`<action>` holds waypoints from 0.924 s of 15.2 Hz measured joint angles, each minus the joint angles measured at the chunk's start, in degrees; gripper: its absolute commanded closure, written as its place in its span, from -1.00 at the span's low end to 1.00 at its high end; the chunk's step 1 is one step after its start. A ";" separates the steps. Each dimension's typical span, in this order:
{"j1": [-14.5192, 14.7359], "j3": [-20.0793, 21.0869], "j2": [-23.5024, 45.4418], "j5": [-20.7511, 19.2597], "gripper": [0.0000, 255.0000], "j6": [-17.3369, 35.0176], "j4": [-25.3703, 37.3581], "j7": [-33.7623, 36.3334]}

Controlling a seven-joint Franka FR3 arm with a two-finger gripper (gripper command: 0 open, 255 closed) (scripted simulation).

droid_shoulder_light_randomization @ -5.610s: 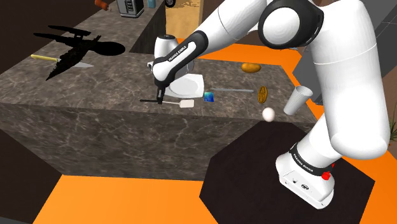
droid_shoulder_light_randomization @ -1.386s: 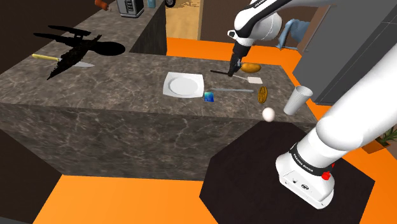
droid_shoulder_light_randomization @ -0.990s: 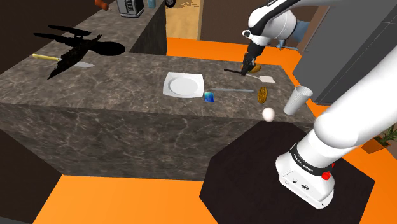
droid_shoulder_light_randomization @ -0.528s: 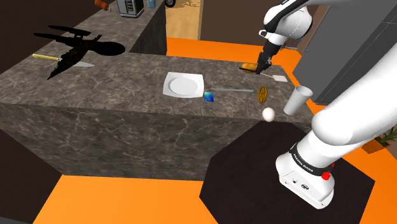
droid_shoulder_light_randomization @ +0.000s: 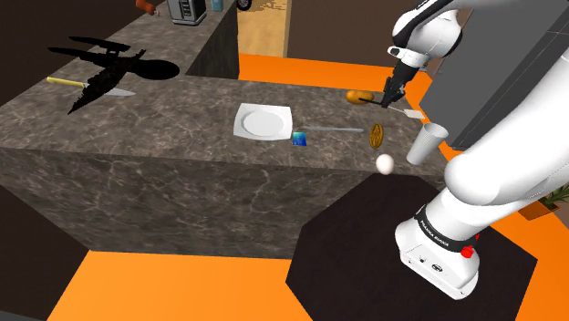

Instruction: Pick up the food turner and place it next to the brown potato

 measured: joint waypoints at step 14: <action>-0.97 1.78 8.88 6.81 1.00 8.94 -1.25 -5.92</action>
